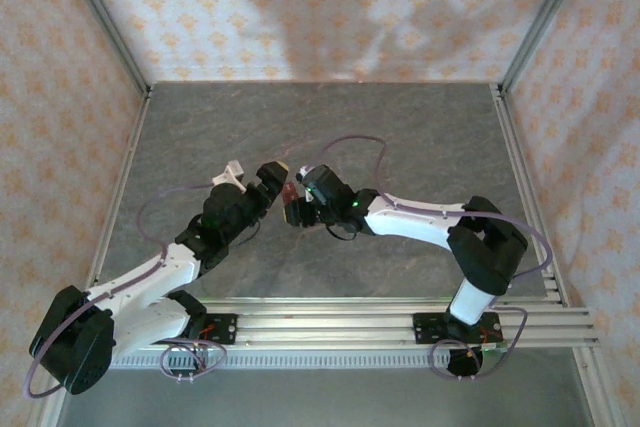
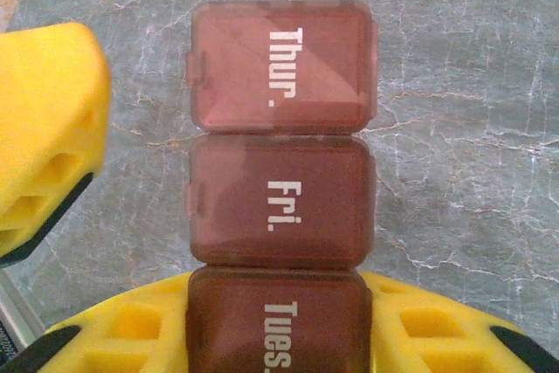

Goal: Sort the pills into containers

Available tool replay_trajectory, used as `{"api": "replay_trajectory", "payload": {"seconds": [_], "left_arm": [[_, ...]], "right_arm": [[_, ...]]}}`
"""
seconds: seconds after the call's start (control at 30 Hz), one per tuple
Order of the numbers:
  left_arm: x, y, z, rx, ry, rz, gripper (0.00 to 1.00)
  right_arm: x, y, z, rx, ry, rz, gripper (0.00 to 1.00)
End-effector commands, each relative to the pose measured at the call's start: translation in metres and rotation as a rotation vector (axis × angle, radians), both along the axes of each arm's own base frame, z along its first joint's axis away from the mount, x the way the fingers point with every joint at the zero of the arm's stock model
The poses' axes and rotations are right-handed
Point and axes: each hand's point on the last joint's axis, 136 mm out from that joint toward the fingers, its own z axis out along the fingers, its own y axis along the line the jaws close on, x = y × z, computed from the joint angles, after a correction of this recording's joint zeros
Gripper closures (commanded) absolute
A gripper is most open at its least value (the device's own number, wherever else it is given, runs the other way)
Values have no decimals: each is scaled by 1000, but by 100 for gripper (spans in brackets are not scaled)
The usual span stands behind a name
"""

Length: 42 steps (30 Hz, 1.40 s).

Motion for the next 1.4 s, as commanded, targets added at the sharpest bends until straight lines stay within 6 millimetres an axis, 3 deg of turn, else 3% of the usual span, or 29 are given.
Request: {"api": "replay_trajectory", "payload": {"seconds": [0.0,1.37], "left_arm": [[4,-2,4,11,-20,1,0],[13,-25,18,-40,-51,-40,0]], "right_arm": [[9,5,24,40,-44,-8,61],[-4,26,6,41,3,43,61]]}}
